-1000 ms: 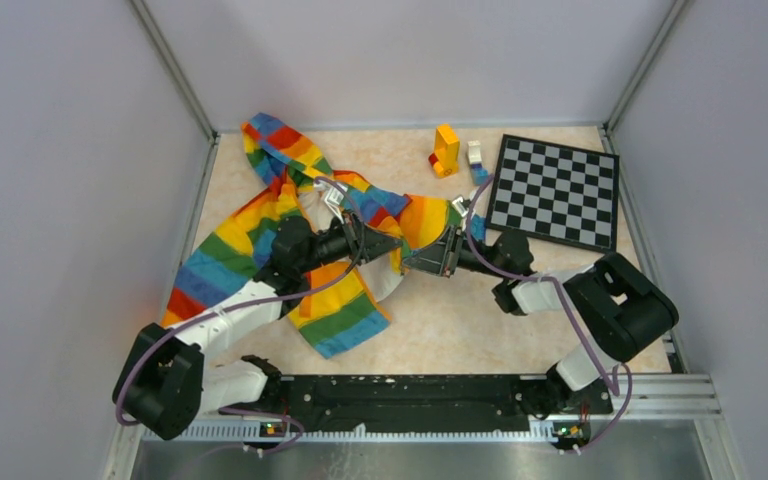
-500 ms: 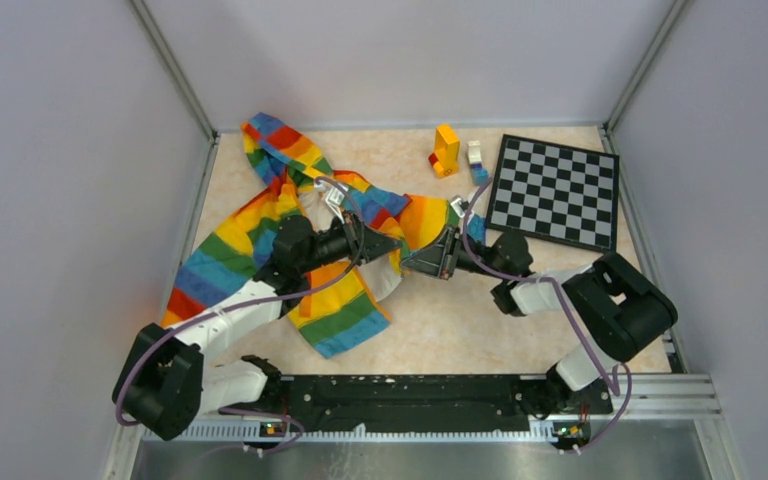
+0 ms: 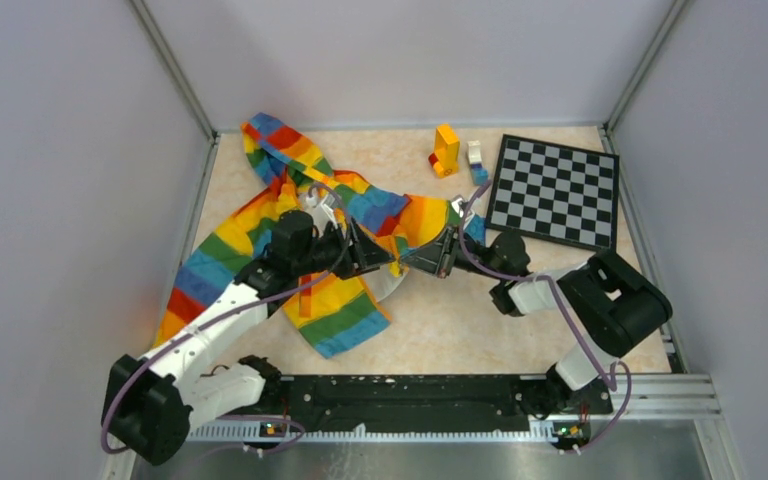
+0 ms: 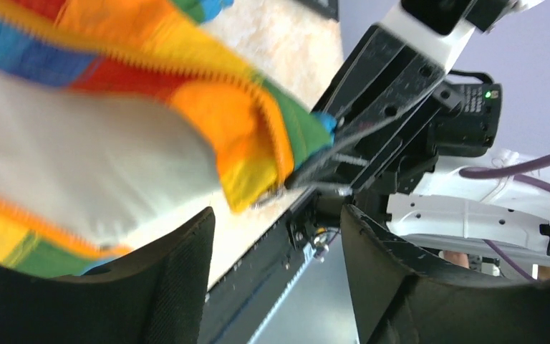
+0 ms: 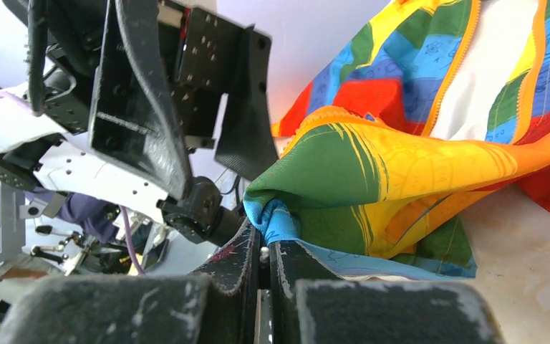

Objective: Zip up the jacket

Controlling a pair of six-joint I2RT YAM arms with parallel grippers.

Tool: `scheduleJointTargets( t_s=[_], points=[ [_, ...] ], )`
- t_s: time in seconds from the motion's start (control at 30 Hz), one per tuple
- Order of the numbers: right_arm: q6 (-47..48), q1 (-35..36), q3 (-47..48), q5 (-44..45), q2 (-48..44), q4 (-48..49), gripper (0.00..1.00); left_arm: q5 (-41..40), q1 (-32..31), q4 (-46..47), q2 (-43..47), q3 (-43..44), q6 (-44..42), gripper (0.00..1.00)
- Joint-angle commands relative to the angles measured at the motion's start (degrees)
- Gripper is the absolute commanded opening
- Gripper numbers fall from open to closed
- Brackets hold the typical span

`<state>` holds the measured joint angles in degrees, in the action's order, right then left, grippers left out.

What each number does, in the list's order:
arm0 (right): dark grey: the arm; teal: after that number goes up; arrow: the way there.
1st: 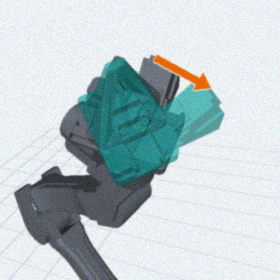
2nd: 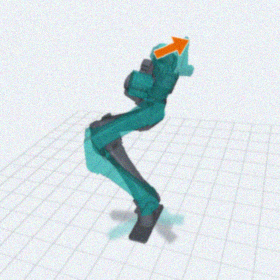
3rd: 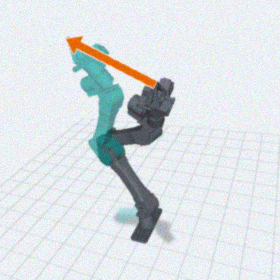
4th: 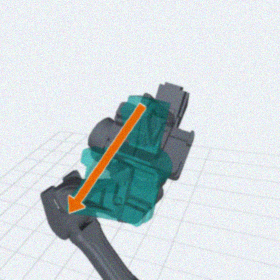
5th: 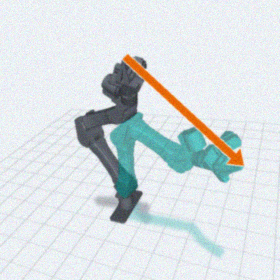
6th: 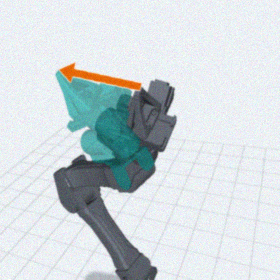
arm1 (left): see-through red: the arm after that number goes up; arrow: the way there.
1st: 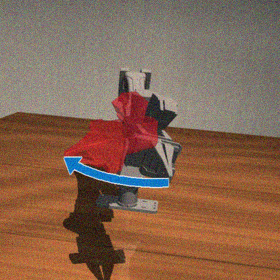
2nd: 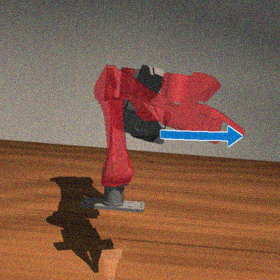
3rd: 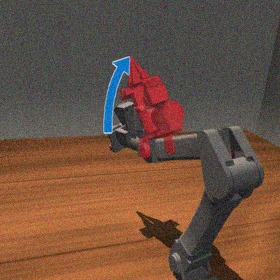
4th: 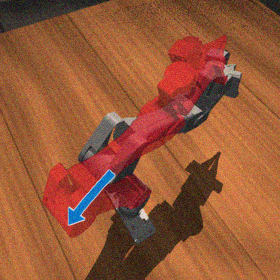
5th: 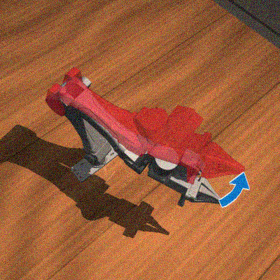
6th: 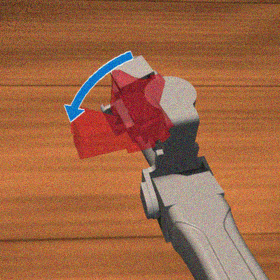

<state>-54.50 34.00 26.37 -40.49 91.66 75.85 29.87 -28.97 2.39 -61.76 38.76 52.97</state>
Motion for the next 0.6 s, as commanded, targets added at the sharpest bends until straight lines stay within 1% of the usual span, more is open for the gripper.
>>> scheduleJointTargets(
  t_s=[0.0, 0.07, 0.1, 0.13, 0.2, 0.23, 0.3, 0.37, 0.47, 0.5, 0.57],
  points=[
    [2.3, 0.6, 1.1, 1.4, 0.8, 5.3, 0.00, -2.4, 0.2, -21.6, 6.0, 4.2, 2.1, 0.70],
    [2.5, 0.5, 0.9, 1.7, 0.8, 5.4, 0.00, -3.2, 0.2, -28.3, 6.9, 4.4, 3.8, 0.74],
    [2.6, 0.5, 0.6, 1.7, 0.8, 5.6, 0.00, -3.0, 0.2, -31.8, 7.1, 4.3, 5.0, 0.79],
    [2.8, 0.5, 0.3, 1.8, 0.6, 5.8, 0.00, -2.2, 0.2, -34.2, 7.0, 4.2, 5.9, 0.82],
    [3.3, 0.2, -0.3, 1.8, 0.0, 5.5, 0.00, -2.0, -0.9, -37.5, 7.1, 2.4, 8.7, 0.82],
    [3.6, 0.1, -0.8, 1.8, -0.5, 5.4, 0.00, -3.1, -1.9, -37.5, 7.5, 1.2, 10.7, 0.79],
    [4.1, -0.4, -1.7, 1.9, -1.3, 4.9, 0.00, -9.4, -6.7, -36.8, 8.3, -0.5, 14.6, 0.76],
    [4.0, -1.2, -2.5, 2.0, -1.8, 4.9, 0.00, -15.9, -11.2, -37.0, 7.1, -1.1, 17.4, 0.71],
    [2.1, -2.6, -3.7, 1.5, -1.6, 7.0, 0.00, -23.7, -16.0, -37.3, 2.9, 0.1, 20.3, 0.60],
    [1.2, -2.9, -4.3, 1.4, -1.4, 8.1, 0.00, -27.9, -18.0, -38.0, 0.9, 1.3, 21.0, 0.53],
    [-0.7, -3.6, -5.0, 1.3, -0.6, 10.3, 0.00, -36.0, -21.7, -37.4, -2.5, 3.4, 20.4, 0.47]
  ],
)
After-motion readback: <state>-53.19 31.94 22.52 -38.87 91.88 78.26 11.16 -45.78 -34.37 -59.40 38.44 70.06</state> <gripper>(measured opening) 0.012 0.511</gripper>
